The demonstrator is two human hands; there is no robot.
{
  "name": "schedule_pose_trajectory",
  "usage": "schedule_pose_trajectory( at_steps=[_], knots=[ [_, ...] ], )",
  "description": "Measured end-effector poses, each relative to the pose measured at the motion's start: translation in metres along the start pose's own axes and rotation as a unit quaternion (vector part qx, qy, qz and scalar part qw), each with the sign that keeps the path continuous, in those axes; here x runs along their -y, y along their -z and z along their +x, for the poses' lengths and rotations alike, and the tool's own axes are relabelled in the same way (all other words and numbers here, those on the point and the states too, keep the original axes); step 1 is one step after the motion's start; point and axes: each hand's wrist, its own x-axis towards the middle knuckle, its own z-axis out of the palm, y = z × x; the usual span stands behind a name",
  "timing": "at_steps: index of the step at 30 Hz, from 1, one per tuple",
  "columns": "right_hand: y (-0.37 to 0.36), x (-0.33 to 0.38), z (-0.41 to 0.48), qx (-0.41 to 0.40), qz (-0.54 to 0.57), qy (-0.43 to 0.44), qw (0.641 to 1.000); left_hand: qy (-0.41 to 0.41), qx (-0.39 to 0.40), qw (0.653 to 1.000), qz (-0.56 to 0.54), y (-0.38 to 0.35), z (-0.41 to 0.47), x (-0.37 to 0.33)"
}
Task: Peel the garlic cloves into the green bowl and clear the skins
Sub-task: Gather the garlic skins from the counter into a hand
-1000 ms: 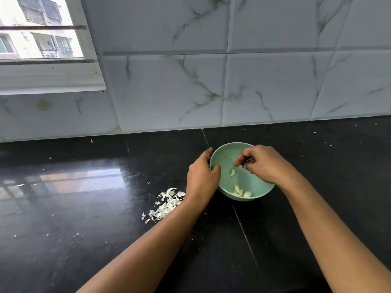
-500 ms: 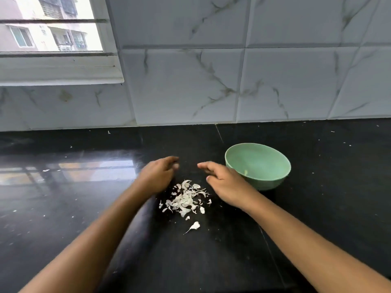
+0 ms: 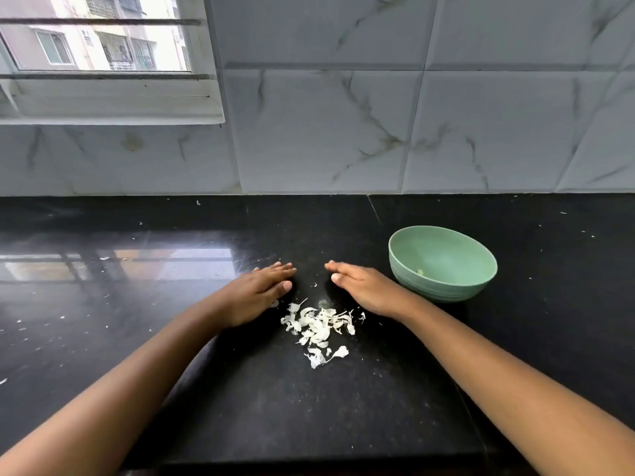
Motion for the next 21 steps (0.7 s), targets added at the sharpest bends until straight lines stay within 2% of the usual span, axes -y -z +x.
schedule_pose_trajectory(
  at_steps=[4,7,10,12,14,17,19,21],
  knots=[
    [-0.018,0.004,-0.003,0.064,-0.119,0.042,0.990,-0.013,0.045,0.998,0.047,-0.014,0.001,-0.003],
    [-0.019,0.005,-0.034,0.119,-0.084,0.084,0.986,-0.045,0.081,0.996,-0.004,-0.016,-0.026,-0.014],
    [-0.008,0.003,-0.069,0.084,-0.035,0.052,0.994,-0.016,0.028,0.994,-0.105,-0.007,-0.058,-0.021],
    [-0.003,-0.005,-0.083,0.049,-0.096,-0.015,0.994,0.017,0.004,0.998,-0.067,-0.008,-0.068,-0.019],
    [-0.009,-0.007,-0.089,0.049,-0.183,-0.071,0.979,0.028,0.014,0.999,0.024,-0.019,-0.069,-0.020],
    [-0.032,0.003,-0.088,0.047,-0.233,-0.051,0.970,0.015,0.030,0.997,0.071,-0.040,-0.070,-0.033],
    [-0.041,0.017,-0.089,0.058,-0.220,-0.023,0.973,0.005,0.032,0.998,0.048,-0.045,-0.073,-0.047],
    [-0.037,0.023,-0.096,0.060,-0.190,-0.021,0.980,0.027,0.001,0.999,0.026,-0.047,-0.081,-0.051]
  ],
)
